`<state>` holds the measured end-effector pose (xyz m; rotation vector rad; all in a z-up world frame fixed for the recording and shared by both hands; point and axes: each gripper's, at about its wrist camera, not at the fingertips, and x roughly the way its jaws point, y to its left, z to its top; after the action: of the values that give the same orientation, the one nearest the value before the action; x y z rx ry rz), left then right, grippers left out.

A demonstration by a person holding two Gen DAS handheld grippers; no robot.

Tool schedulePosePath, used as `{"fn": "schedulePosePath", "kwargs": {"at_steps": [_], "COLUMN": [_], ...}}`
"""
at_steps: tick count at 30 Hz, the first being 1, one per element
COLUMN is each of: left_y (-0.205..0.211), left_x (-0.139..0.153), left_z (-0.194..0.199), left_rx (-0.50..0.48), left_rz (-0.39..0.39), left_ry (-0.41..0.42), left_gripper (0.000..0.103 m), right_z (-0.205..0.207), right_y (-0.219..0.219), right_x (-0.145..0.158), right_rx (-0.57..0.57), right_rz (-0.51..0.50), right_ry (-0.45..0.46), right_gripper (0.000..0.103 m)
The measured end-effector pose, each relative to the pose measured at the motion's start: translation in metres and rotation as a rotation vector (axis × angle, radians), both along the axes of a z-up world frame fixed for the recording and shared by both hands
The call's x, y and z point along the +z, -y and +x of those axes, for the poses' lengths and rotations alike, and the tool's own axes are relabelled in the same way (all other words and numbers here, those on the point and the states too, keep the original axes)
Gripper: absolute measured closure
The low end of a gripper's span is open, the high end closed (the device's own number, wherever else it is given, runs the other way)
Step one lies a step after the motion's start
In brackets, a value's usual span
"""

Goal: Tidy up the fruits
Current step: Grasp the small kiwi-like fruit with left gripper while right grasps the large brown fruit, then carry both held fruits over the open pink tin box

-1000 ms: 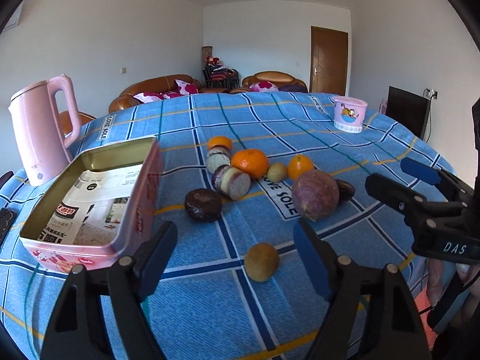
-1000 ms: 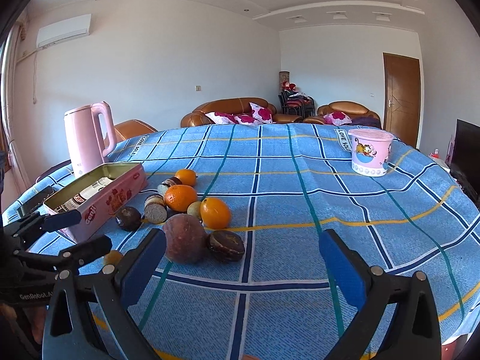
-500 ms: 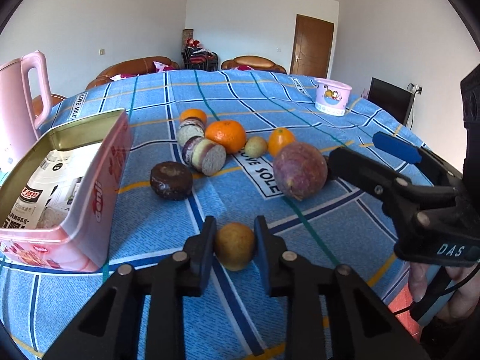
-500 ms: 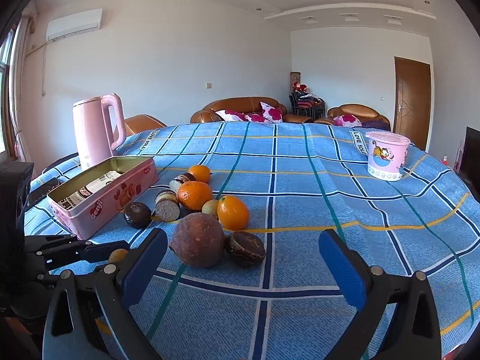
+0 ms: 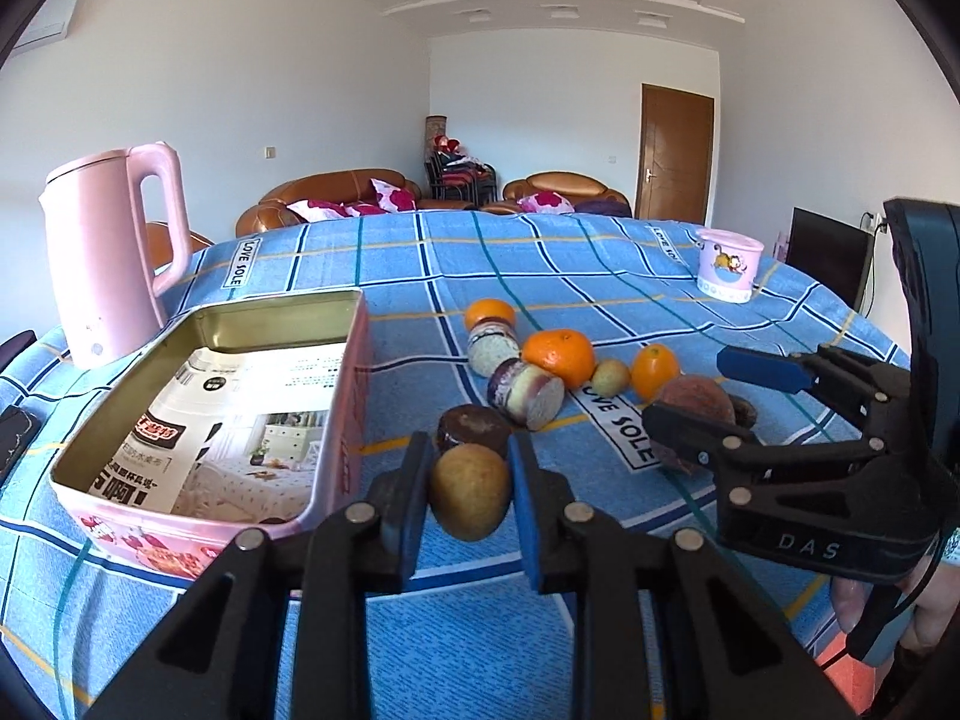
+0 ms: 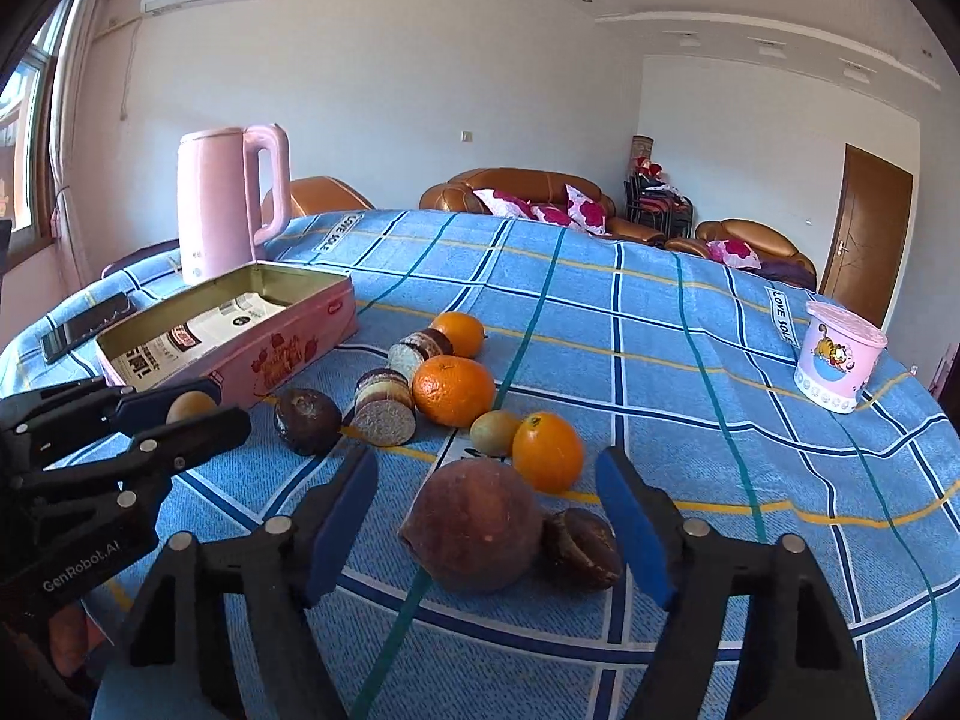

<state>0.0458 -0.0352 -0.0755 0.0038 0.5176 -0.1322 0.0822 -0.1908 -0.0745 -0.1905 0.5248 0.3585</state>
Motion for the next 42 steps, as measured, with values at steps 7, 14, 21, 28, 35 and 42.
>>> {"fn": "schedulePosePath", "kwargs": {"at_steps": [7, 14, 21, 28, 35, 42], "left_y": [-0.001, -0.002, 0.001, 0.002, 0.003, 0.005], "left_x": [0.000, 0.001, 0.004, 0.006, 0.008, 0.010], "left_z": [-0.001, -0.004, -0.007, -0.010, -0.013, -0.015], "left_rx": [0.001, 0.003, -0.005, -0.005, -0.002, 0.003], "left_rz": [-0.001, -0.014, -0.015, -0.014, -0.006, 0.019], "left_ry": [0.003, 0.015, 0.032, 0.048, 0.064, 0.087], "left_gripper": [0.076, 0.076, 0.076, 0.076, 0.076, 0.076], "right_z": [0.008, 0.003, -0.007, -0.013, -0.017, -0.022], "right_y": [-0.020, -0.016, -0.011, -0.007, -0.004, 0.000], "right_x": [-0.012, -0.012, -0.006, -0.002, 0.001, 0.002], "right_rx": [0.015, 0.038, 0.061, 0.081, 0.094, 0.103], "right_rz": [-0.141, -0.124, -0.072, -0.014, 0.022, 0.043], "right_ry": [-0.060, -0.044, 0.024, 0.068, 0.102, 0.129], "right_gripper": [0.035, 0.050, 0.051, 0.051, 0.051, 0.051]}}
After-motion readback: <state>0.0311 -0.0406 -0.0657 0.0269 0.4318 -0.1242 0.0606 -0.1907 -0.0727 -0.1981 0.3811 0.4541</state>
